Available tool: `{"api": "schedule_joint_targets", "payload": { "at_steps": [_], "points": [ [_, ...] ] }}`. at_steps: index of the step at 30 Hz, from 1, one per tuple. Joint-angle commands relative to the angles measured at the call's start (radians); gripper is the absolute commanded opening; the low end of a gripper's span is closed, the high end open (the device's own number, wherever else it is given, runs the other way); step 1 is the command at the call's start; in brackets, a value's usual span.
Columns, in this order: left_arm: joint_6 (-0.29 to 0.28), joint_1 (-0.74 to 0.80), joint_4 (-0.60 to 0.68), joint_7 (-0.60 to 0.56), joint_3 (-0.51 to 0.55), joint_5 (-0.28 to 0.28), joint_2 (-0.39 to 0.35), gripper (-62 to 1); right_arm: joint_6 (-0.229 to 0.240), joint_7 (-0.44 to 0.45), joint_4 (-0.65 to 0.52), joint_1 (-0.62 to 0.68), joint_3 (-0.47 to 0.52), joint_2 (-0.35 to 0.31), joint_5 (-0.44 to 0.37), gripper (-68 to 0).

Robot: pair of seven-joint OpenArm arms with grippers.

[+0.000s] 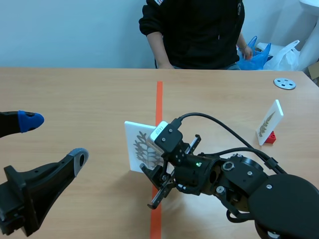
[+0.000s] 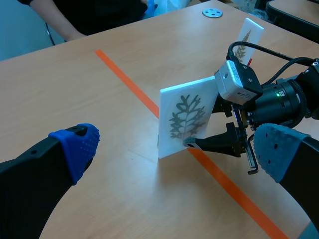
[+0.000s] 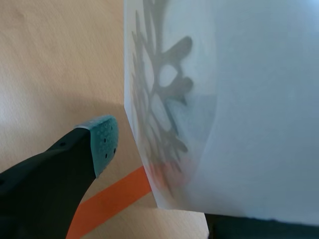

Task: Sort the leaf by its shape. The table is split by an orange tape line. A compound leaf with several leaflets goes to the left side, a simple leaf with one blade goes to the right side. Return to the home posture when a red brick is placed on the table.

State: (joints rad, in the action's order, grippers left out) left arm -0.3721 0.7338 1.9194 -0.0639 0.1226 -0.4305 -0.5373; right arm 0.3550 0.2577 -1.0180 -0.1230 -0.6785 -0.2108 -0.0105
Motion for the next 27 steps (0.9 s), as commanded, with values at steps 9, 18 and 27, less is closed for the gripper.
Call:
{"api": "schedule_joint_targets", "payload": {
  "at_steps": [9, 18, 27],
  "points": [
    [-0.005, 0.000, 0.008, -0.015, -0.001, -0.006, 0.008, 1.4, -0.004, 0.037, -0.016, -0.015, 0.003, -0.002, -0.007, -52.6],
    [-0.005, 0.000, 0.008, -0.015, -0.001, -0.006, 0.008, 1.4, -0.023, 0.045, -0.016, -0.015, 0.003, -0.002, -0.007, -60.3],
    [-0.005, 0.000, 0.008, -0.015, -0.001, -0.006, 0.008, 1.4, -0.023, 0.045, -0.016, -0.015, 0.003, -0.002, -0.007, -65.6]
  ]
}}
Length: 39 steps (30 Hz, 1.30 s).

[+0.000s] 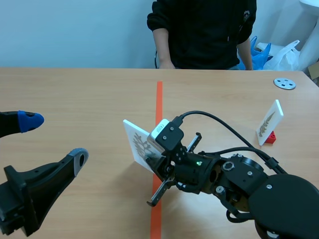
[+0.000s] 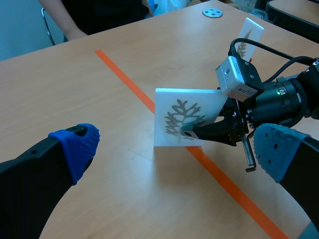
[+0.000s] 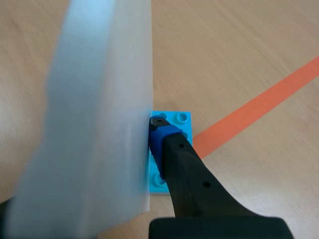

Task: Sort the leaf by its shape. The table is split by an orange tape line. A compound leaf with several leaflets goes to the left side, a simple leaf with one blade goes to the right side. Return to the home posture when a red brick is placed on the table.

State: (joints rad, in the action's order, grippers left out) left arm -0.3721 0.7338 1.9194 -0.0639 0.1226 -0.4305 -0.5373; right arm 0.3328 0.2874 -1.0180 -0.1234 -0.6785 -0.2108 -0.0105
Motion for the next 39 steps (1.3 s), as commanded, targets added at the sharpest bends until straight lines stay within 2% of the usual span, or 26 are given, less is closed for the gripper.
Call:
{"api": "schedule_joint_targets", "payload": {
  "at_steps": [1, 5, 11, 16, 26, 34, 39],
  "points": [
    [-0.005, 0.000, 0.008, -0.015, -0.001, -0.006, 0.008, 1.4, -0.001, 0.019, -0.017, -0.015, 0.003, -0.002, -0.007, -65.6],
    [-0.005, 0.000, 0.008, -0.015, -0.001, -0.006, 0.008, 1.4, -0.001, 0.045, -0.019, -0.015, 0.006, -0.002, -0.007, -65.6],
    [-0.005, 0.000, 0.008, -0.014, -0.001, -0.006, 0.008, 1.4, -0.001, 0.032, -0.081, -0.010, 0.011, -0.016, -0.008, -65.6],
    [-0.005, 0.000, 0.008, -0.014, -0.001, -0.006, 0.008, 1.4, 0.000, 0.002, -0.167, 0.019, 0.098, -0.019, -0.019, -65.6],
    [-0.005, 0.000, 0.008, -0.014, -0.001, -0.006, 0.008, 1.4, 0.004, -0.097, -0.332, 0.116, 0.323, -0.040, -0.189, -65.6],
    [-0.005, 0.000, 0.008, -0.014, -0.001, -0.006, 0.008, 1.4, 0.008, -0.215, -0.387, 0.191, 0.529, -0.050, -0.389, -65.6],
    [-0.005, 0.000, 0.008, -0.014, -0.001, -0.006, 0.008, 1.4, 0.003, -0.287, -0.388, 0.201, 0.637, -0.050, -0.425, -65.6]
  ]
}}
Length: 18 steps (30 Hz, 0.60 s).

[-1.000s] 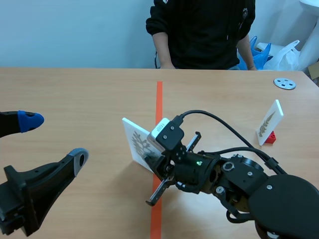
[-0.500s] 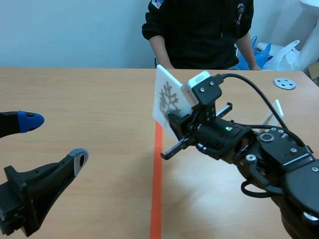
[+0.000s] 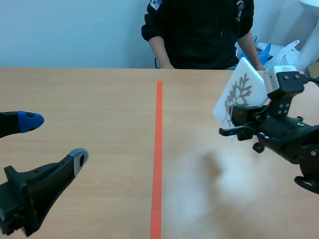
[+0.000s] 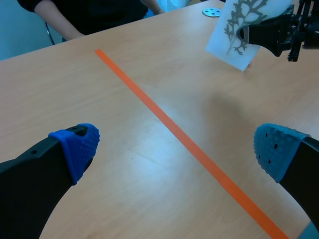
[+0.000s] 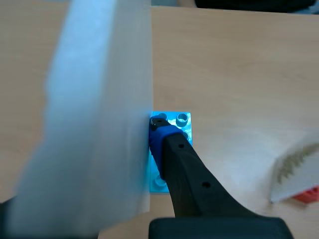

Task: Sort the leaf by its shape. The table is split by an orange tape line. A compound leaf with several leaflets goes to the left side, a simple leaf with one blade goes to the right side. Return to the home posture when a red brick is placed on the table.

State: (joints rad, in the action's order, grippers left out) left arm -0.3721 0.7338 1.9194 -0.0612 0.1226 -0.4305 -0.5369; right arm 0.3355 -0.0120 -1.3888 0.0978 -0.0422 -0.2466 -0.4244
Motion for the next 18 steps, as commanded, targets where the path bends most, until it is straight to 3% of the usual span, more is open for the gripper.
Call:
{"api": "schedule_joint_targets", "payload": {
  "at_steps": [1, 6, 18],
  "points": [
    [-0.005, 0.000, 0.008, -0.017, -0.001, -0.006, 0.007, 1.4, -0.005, 0.002, -0.017, -0.020, 0.015, -0.014, -0.011, -65.6],
    [-0.005, 0.000, 0.008, -0.017, -0.001, -0.006, 0.007, 1.4, -0.105, -0.008, 0.008, -0.021, 0.042, -0.014, -0.010, -65.6],
    [-0.005, 0.000, 0.008, -0.017, -0.001, -0.006, 0.007, 1.4, -0.127, 0.072, 0.226, -0.097, 0.042, -0.013, 0.039, -65.6]
  ]
}}
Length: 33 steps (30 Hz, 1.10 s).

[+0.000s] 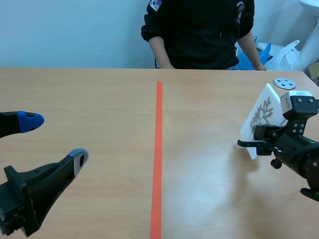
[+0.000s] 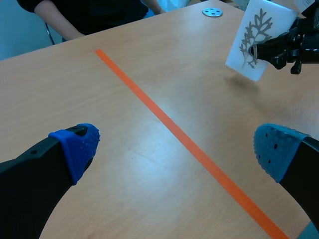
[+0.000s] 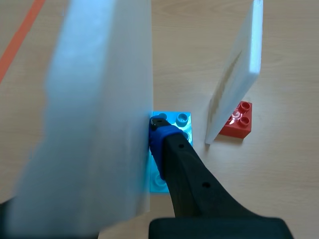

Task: Sort the leaf by its shape. The table is split by an orange tape line. A compound leaf with several leaflets goes to the left side, a simple leaf with one blade goes to the right side. Return to the home posture when a red brick is placed on the table.

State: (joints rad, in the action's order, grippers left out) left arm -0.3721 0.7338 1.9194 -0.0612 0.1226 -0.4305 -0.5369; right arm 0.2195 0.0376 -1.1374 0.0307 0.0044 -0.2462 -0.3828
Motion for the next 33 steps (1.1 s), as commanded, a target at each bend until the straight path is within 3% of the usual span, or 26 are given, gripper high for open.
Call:
{"api": "schedule_joint_targets", "payload": {
  "at_steps": [1, 7, 21, 33],
  "points": [
    [-0.005, 0.000, 0.008, -0.017, -0.001, -0.006, 0.007, 1.4, -0.021, 0.029, -0.015, -0.034, -0.005, -0.013, -0.001, -65.6],
    [-0.005, 0.000, 0.008, -0.017, -0.001, -0.006, 0.007, 1.4, -0.026, 0.063, 0.040, -0.050, -0.005, -0.013, 0.024, -65.6],
    [-0.005, 0.000, 0.008, -0.017, -0.001, -0.006, 0.007, 1.4, -0.045, 0.062, 0.048, -0.039, -0.005, -0.013, 0.043, -65.0],
    [-0.005, 0.000, 0.008, -0.017, -0.001, -0.006, 0.007, 1.4, -0.044, 0.063, 0.047, -0.025, -0.005, -0.014, 0.042, -49.9]
  ]
}}
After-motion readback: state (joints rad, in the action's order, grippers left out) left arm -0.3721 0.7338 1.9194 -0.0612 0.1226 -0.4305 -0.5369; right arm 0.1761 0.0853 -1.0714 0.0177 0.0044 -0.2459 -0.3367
